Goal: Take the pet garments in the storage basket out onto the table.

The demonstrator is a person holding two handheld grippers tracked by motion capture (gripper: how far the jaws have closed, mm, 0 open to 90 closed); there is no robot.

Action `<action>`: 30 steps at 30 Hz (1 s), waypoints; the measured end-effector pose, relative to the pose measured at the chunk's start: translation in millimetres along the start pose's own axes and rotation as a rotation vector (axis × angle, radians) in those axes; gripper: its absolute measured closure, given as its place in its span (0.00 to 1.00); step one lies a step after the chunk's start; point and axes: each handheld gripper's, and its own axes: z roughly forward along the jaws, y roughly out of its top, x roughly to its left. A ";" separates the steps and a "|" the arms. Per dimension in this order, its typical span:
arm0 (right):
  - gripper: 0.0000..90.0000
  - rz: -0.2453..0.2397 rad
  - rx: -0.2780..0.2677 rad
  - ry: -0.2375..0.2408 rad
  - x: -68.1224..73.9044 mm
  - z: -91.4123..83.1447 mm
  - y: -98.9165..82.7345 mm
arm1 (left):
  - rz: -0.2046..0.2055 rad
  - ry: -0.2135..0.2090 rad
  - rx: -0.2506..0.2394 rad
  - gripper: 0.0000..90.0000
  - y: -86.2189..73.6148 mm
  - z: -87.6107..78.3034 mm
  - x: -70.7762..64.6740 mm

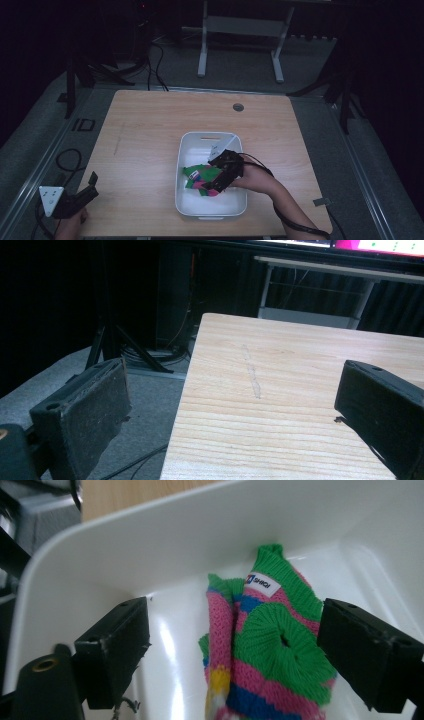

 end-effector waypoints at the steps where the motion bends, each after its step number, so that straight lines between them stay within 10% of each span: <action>1: 0.15 0.000 0.015 0.006 -0.2 5.2 1.7 | -0.001 0.000 0.001 0.02 0.0 0.0 0.1; 21: 0.26 -0.096 0.367 -0.166 -5.1 83.5 11.9 | 0.007 -0.006 0.001 0.02 0.0 0.1 -0.4; 25: 0.65 -0.109 0.381 -0.250 -4.4 80.7 14.1 | 0.012 -0.004 -0.001 0.02 -0.1 -0.1 -0.9; 30: 0.75 -0.104 0.361 -0.249 -5.4 71.8 14.6 | 0.007 -0.005 0.001 0.02 0.0 0.2 -0.4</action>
